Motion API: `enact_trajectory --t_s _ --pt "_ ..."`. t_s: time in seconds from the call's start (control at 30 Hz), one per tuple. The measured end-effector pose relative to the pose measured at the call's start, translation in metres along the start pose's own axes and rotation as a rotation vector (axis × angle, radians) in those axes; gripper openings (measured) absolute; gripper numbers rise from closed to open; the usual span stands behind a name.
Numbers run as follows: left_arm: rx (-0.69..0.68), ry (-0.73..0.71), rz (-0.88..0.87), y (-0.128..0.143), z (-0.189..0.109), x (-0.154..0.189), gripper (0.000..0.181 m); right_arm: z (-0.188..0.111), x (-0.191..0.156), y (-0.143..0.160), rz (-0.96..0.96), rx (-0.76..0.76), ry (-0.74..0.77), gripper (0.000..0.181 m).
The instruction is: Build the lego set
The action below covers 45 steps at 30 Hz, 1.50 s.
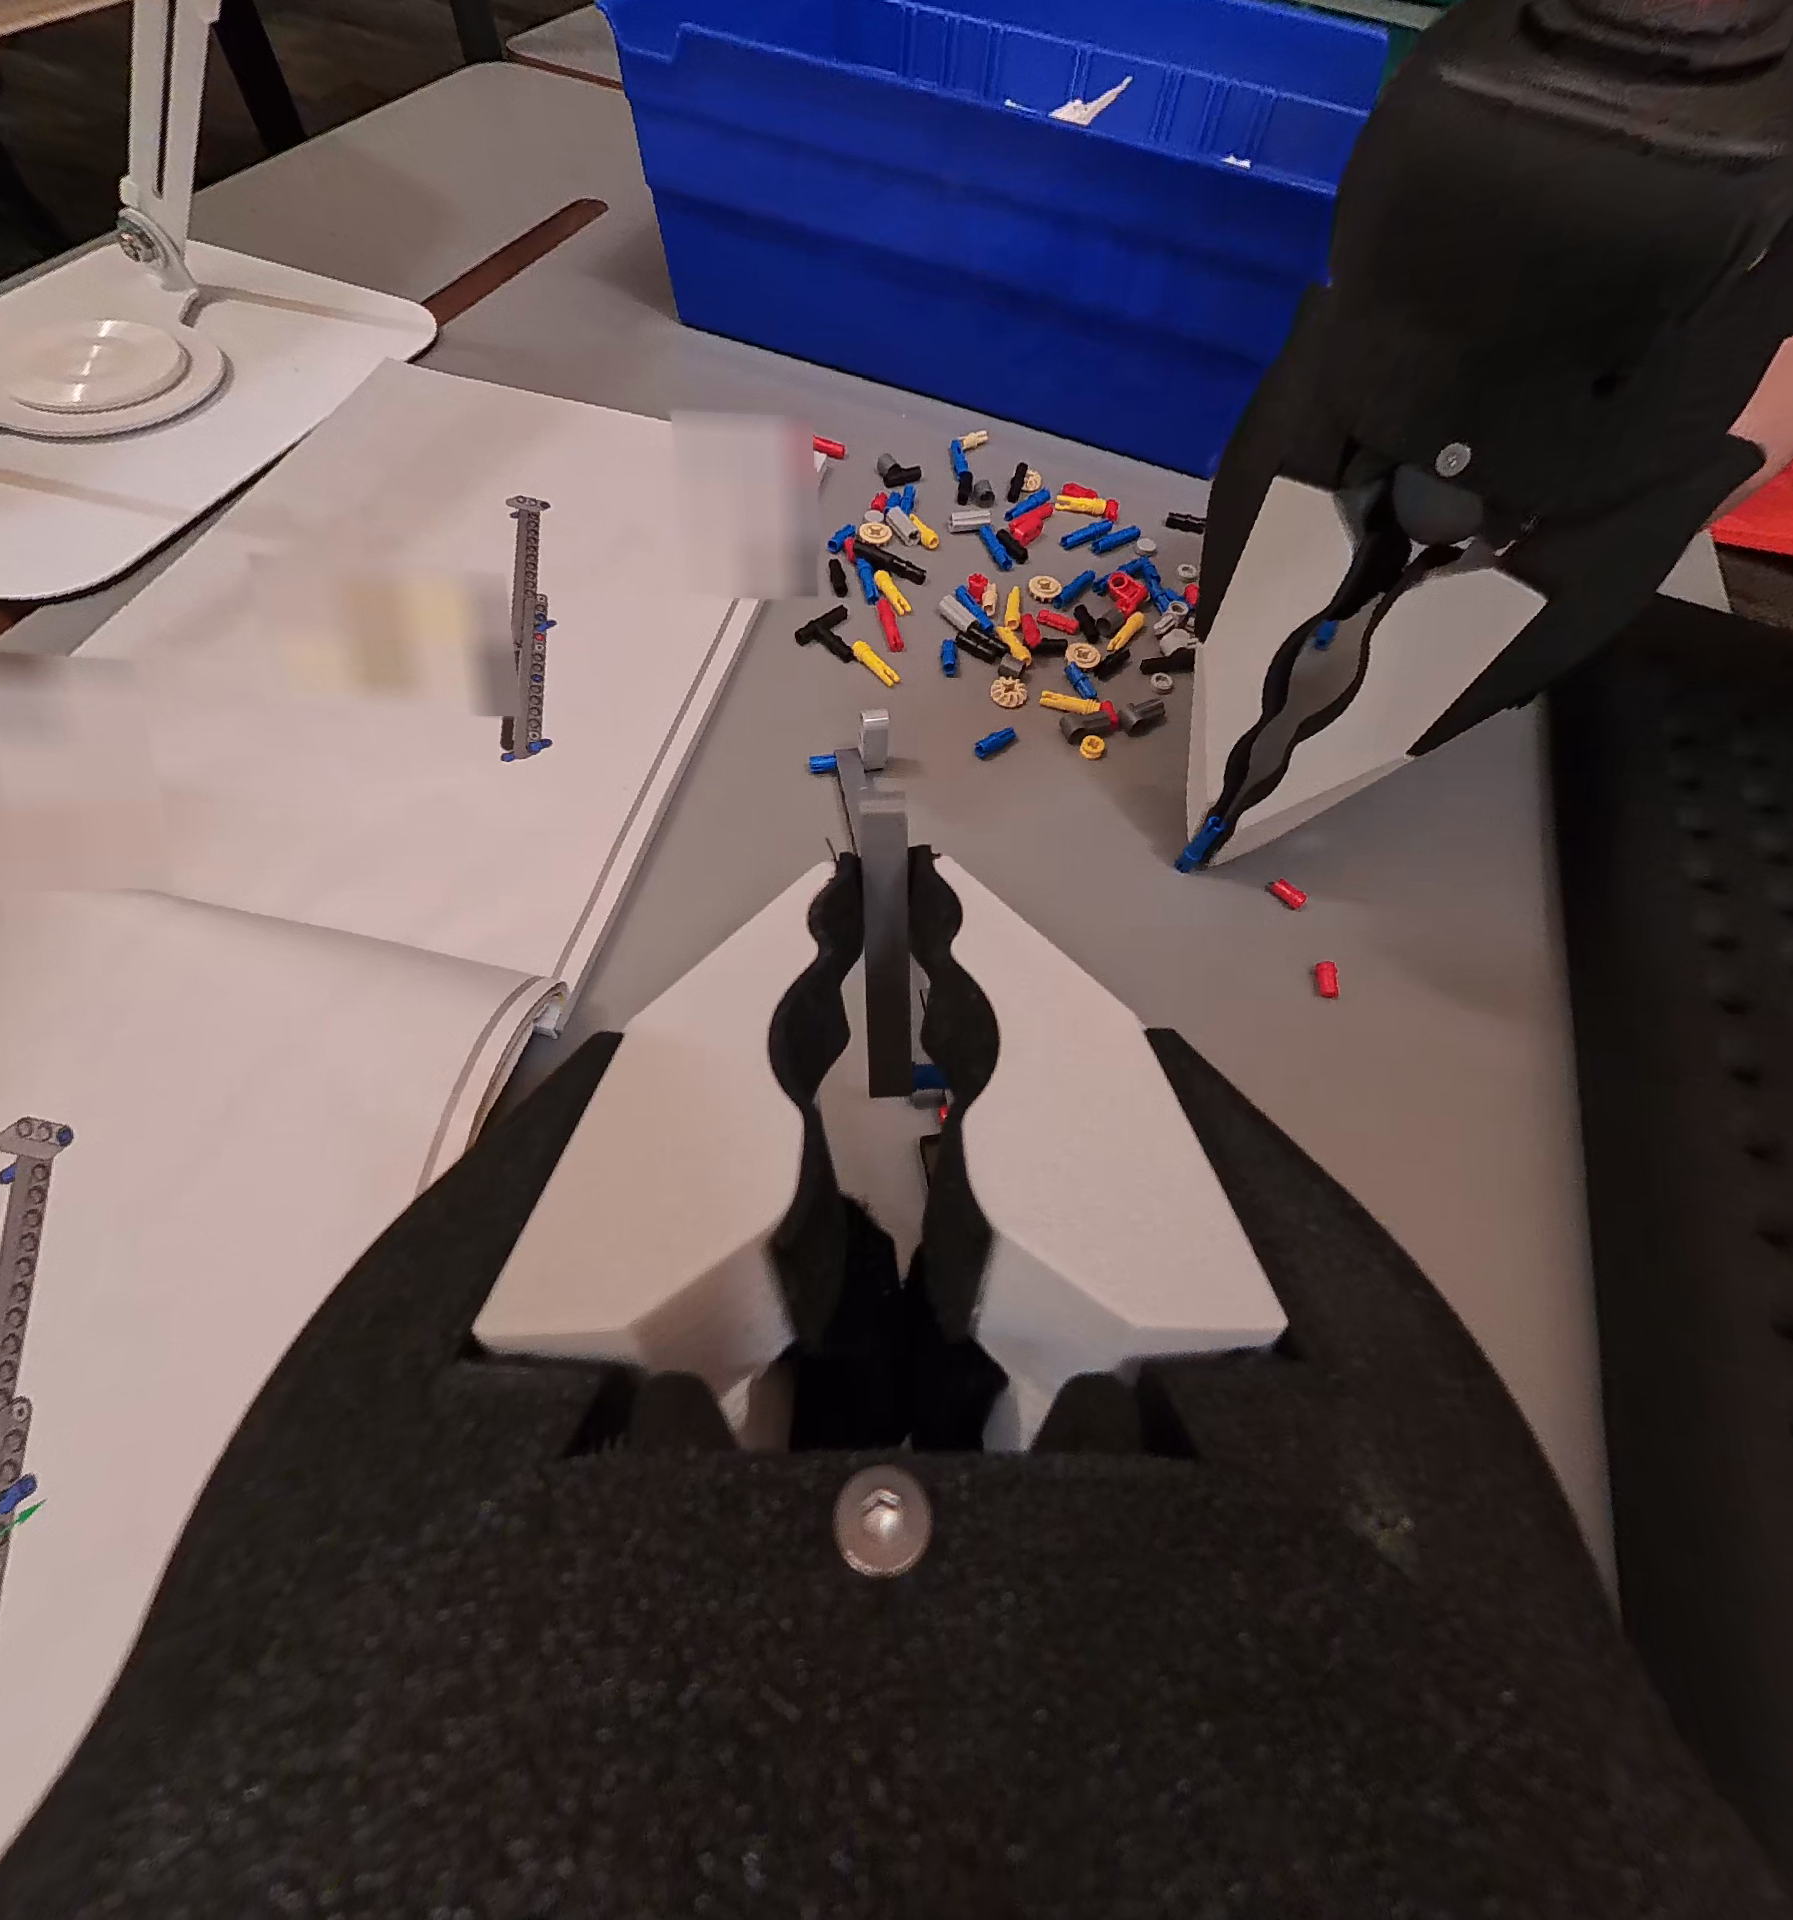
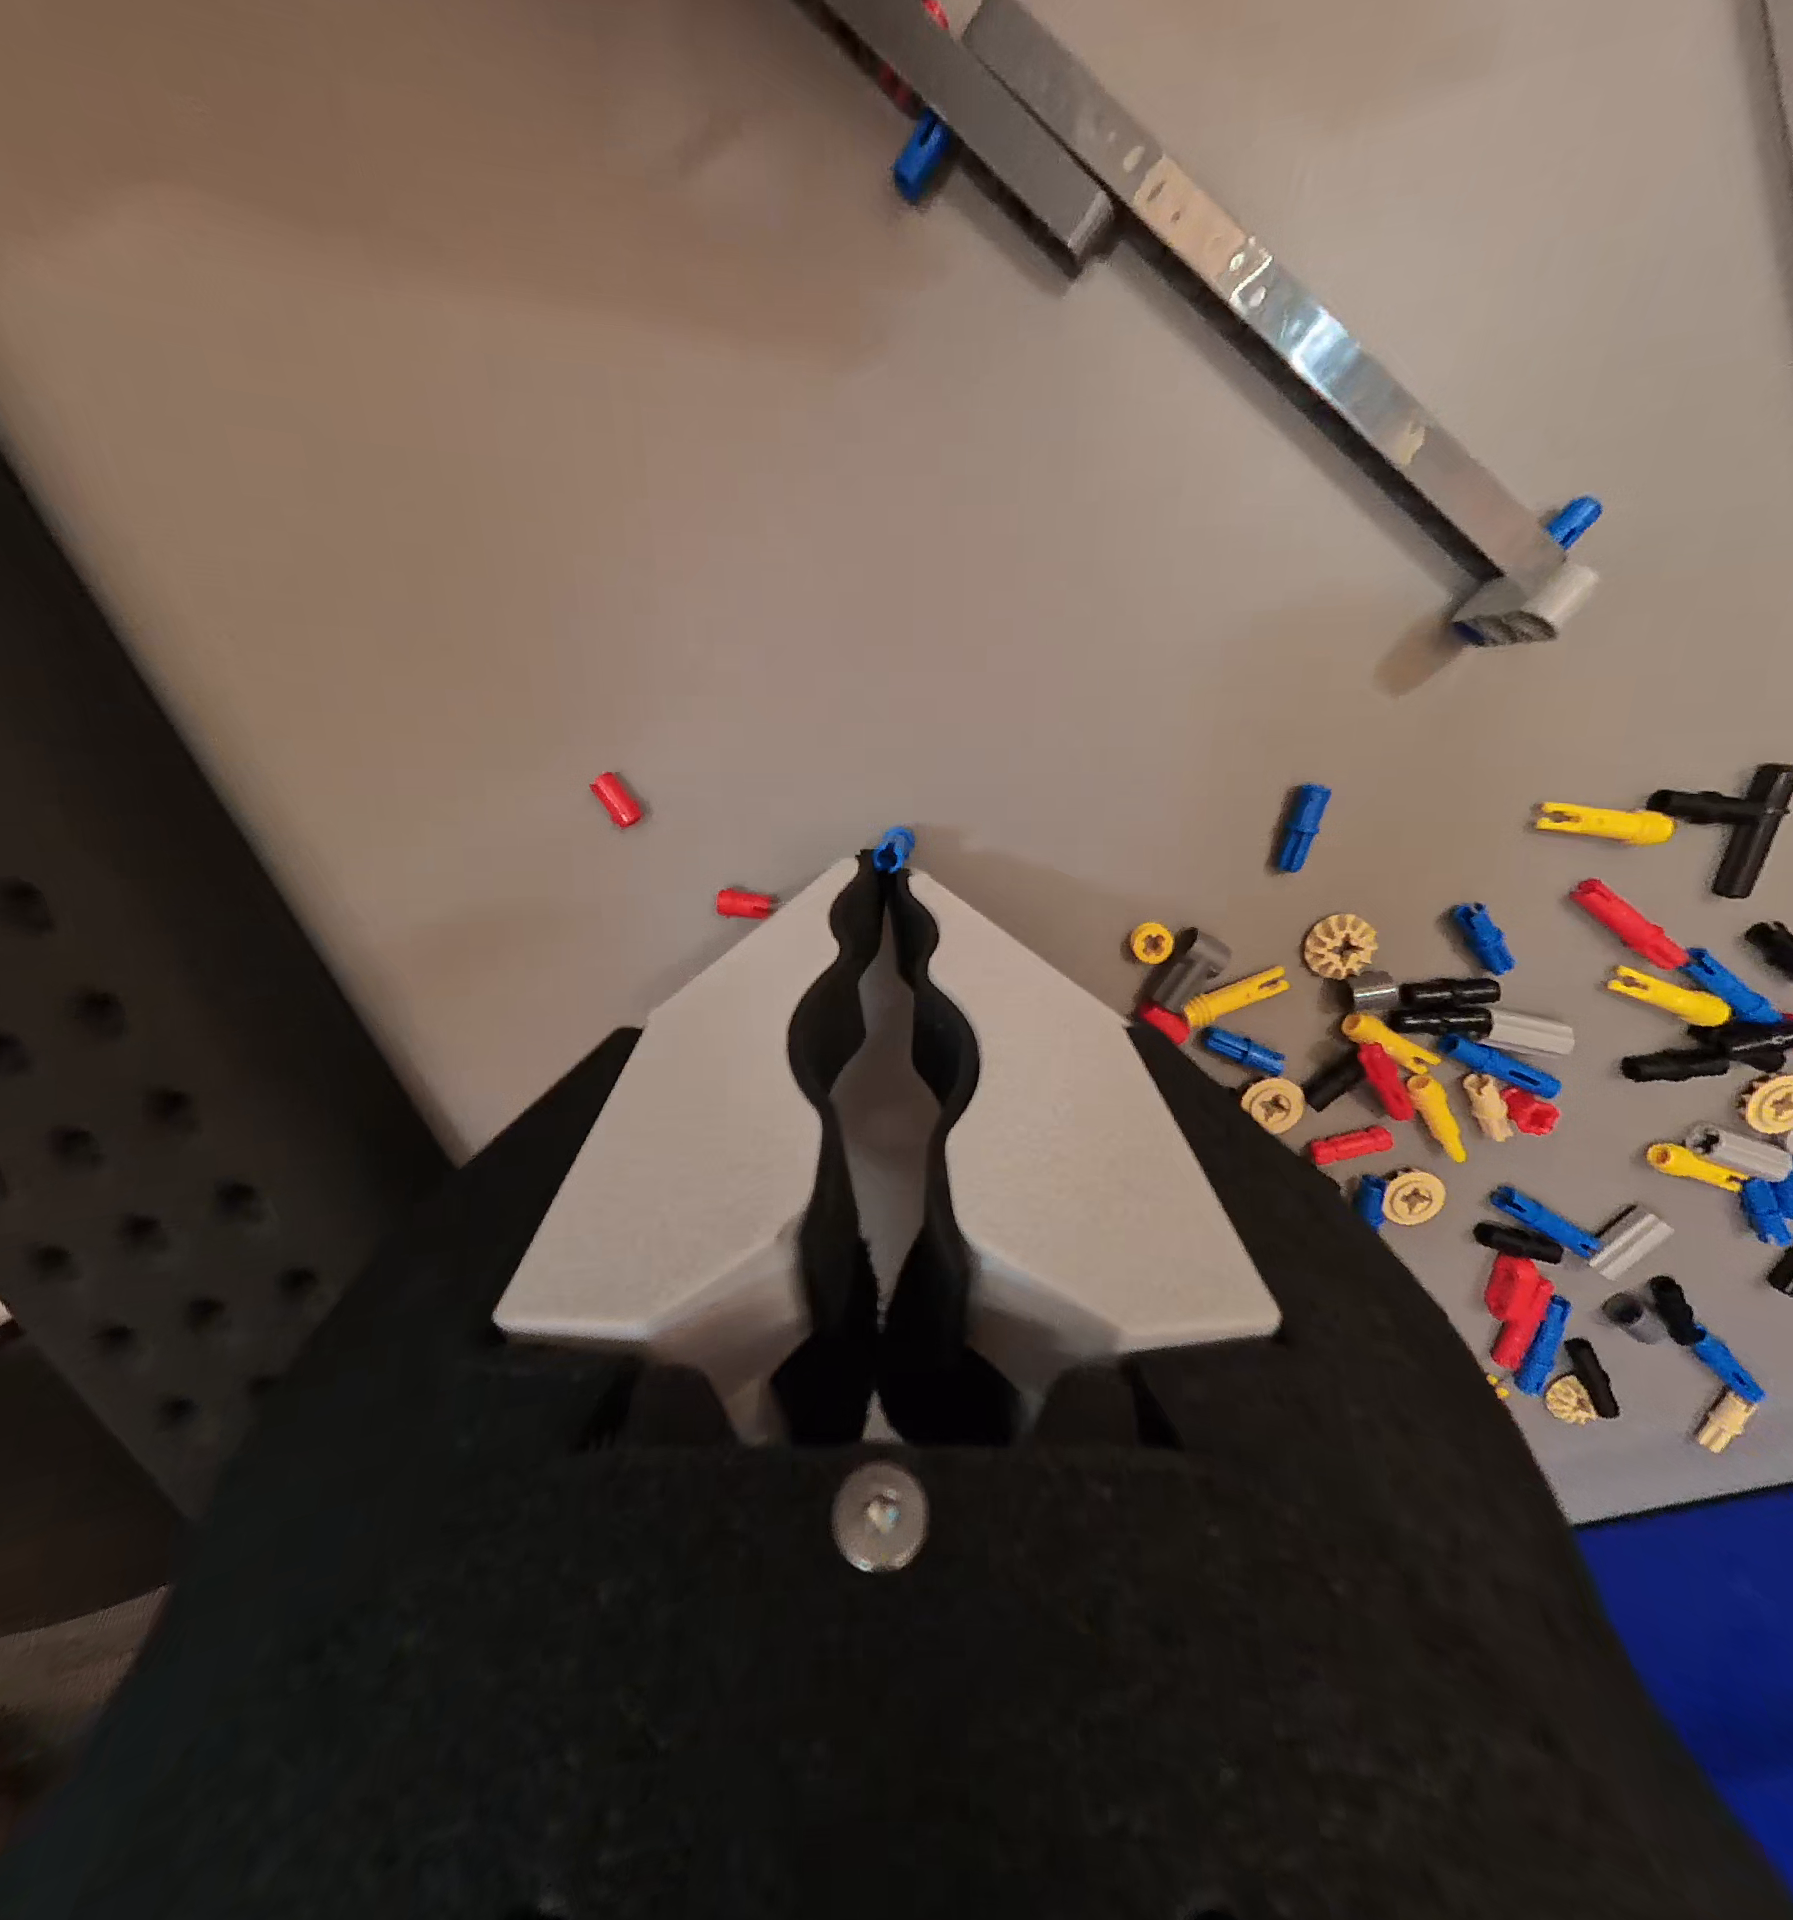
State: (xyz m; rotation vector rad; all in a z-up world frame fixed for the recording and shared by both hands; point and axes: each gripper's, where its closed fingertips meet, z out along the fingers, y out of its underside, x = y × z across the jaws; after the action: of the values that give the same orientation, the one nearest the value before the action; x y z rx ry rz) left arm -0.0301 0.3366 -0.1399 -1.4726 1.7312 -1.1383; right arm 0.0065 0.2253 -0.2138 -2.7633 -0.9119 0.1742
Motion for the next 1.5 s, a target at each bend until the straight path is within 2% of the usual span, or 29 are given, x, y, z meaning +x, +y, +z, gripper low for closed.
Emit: enact_trajectory --t_s 0.13,0.67,0.77,1.07,1.2,1.5 --pt "-0.002 0.005 0.003 0.000 0.001 0.002 0.006 0.001 0.003 0.005 -0.005 -0.042 0.017 0.000" --pt "-0.003 0.011 0.011 0.000 0.001 0.004 0.006 0.000 -0.001 0.005 -0.021 -0.038 0.012 0.003" --pt "0.000 0.009 0.011 -0.001 0.001 0.004 0.006 -0.001 0.000 0.007 -0.032 -0.033 0.031 0.008" --pt "-0.001 0.012 0.013 -0.001 0.001 0.005 0.006 -0.025 0.004 -0.014 -0.090 0.151 0.058 0.016" --pt "-0.001 0.013 0.013 -0.001 0.000 0.005 0.006 -0.021 0.003 -0.013 -0.170 0.108 0.072 0.016" --pt "-0.005 0.016 0.016 0.000 0.000 0.006 0.006 -0.008 0.003 -0.009 -0.181 0.035 0.034 0.014"
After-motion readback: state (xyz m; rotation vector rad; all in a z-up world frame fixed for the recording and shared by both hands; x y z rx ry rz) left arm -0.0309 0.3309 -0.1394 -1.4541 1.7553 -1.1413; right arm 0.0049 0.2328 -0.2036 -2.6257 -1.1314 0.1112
